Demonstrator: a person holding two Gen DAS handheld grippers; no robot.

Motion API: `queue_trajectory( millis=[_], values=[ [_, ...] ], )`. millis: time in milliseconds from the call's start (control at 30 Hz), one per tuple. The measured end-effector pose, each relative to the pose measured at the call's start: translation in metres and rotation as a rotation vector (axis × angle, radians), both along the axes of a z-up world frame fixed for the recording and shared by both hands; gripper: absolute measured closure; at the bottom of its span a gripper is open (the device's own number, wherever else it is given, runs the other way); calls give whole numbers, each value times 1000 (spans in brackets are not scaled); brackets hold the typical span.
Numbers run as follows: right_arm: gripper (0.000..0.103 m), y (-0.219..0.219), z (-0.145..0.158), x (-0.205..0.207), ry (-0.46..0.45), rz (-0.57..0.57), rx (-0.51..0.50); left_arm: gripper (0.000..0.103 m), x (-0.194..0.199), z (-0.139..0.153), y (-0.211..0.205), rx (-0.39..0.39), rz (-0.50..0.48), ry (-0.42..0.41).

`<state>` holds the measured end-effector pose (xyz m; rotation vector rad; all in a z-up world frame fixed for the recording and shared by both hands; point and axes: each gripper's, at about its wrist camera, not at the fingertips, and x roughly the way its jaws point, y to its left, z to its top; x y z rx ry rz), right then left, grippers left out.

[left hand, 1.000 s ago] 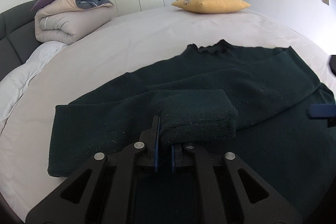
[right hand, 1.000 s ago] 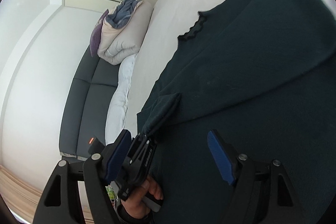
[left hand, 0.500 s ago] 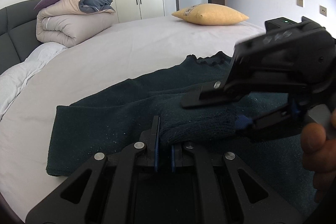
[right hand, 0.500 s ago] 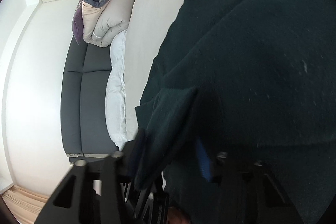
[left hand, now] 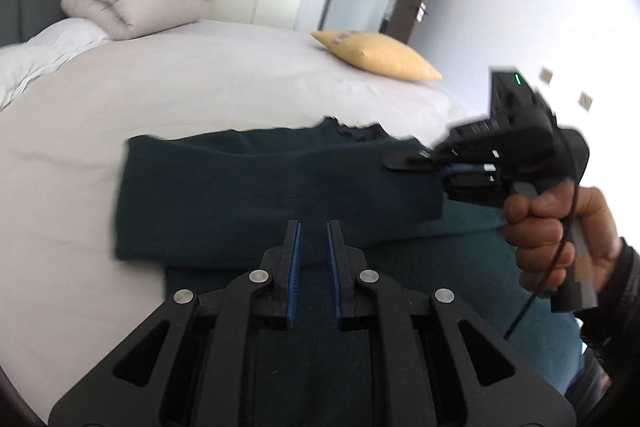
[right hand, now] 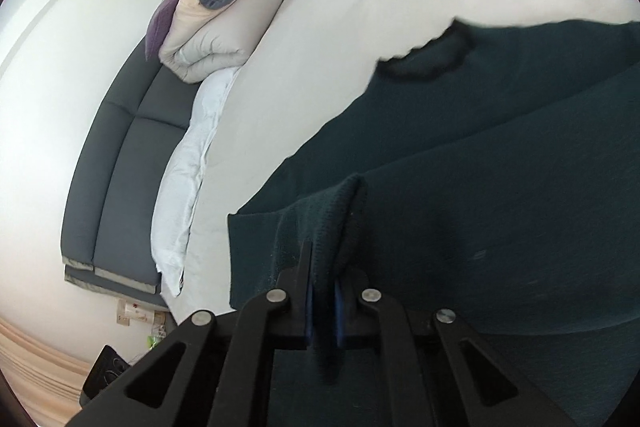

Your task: Fold small clothes

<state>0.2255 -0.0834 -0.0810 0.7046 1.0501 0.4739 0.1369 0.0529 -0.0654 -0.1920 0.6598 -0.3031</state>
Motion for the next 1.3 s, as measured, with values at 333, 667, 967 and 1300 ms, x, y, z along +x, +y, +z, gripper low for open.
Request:
queue_trajectory(
  millis=[333,667,967,1300],
  values=[
    [94,-75,0,1,20,-106,-73,91,29,12,107,-148,259,64],
    [94,-105,-12,10,57,-156,-131,91,92,21,106,-98,193,114],
    [94,-108,-24,24,79,-162,-163,91,131,-6,52,45,88,206],
    [75,-109,-33,1,92,-170,-85,91,140,-56,45,81,74,308]
  ],
)
